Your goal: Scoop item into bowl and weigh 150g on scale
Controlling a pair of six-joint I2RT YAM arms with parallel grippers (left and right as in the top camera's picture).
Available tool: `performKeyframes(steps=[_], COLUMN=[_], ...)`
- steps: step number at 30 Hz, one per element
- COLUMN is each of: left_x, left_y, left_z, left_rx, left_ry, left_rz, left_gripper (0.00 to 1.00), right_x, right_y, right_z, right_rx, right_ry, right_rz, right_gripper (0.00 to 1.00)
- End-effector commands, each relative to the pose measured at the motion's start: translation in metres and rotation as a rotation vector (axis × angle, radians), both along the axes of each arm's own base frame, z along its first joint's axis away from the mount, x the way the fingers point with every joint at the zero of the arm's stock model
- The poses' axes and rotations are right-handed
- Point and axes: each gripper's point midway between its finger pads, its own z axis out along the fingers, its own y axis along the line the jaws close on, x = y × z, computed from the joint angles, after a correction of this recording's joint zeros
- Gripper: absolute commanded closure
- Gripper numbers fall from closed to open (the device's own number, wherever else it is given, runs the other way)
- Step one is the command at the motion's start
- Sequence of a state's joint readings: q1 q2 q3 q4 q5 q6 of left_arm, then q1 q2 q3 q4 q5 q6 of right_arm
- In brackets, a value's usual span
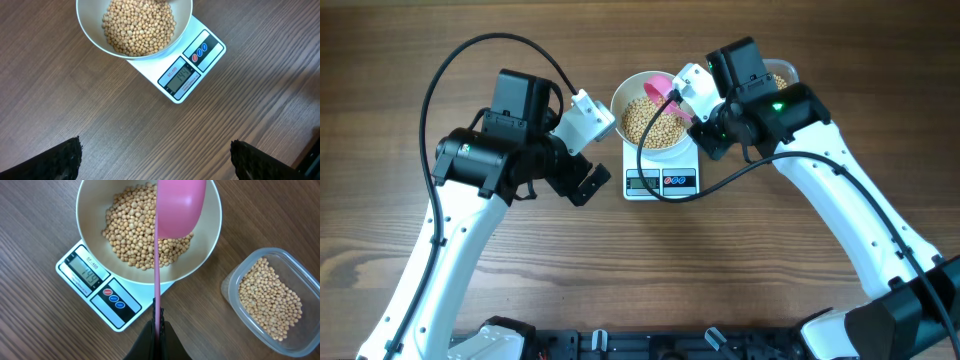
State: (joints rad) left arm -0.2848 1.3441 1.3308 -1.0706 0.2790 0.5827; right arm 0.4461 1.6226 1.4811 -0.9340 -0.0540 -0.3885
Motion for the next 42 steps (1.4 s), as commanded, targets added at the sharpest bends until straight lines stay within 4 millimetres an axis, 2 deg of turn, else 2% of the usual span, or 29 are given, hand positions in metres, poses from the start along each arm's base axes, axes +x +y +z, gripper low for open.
performKeyframes(steps=[1, 24, 27, 39, 42], left_x=[-0.002, -0.002, -0.002, -0.002, -0.002], left_y=[0.0, 0.0, 0.0, 0.0, 0.0], left_z=[0.004, 0.004, 0.004, 0.004, 0.004], left_rx=[-0.005, -0.005, -0.005, -0.005, -0.005], left_ry=[-0.015, -0.015, -0.015, -0.015, -0.015], left_rz=[-0.015, -0.016, -0.015, -0.016, -0.015], left_gripper=[0.0, 0.0, 0.0, 0.0, 0.0], right_x=[0.004, 0.005, 0.006, 0.015, 0.013], right_y=[0.0, -0.003, -0.004, -0.016, -0.012], right_z=[0.01, 0.01, 0.01, 0.012, 0.013], right_rx=[0.019, -0.026, -0.062, -0.158, -0.176], right_ry=[-0.024, -0.05, -0.071, -0.124, -0.135], right_rz=[-0.033, 0.017, 0.079, 0.075, 0.089], right_gripper=[0.96, 0.96, 0.96, 0.96, 0.96])
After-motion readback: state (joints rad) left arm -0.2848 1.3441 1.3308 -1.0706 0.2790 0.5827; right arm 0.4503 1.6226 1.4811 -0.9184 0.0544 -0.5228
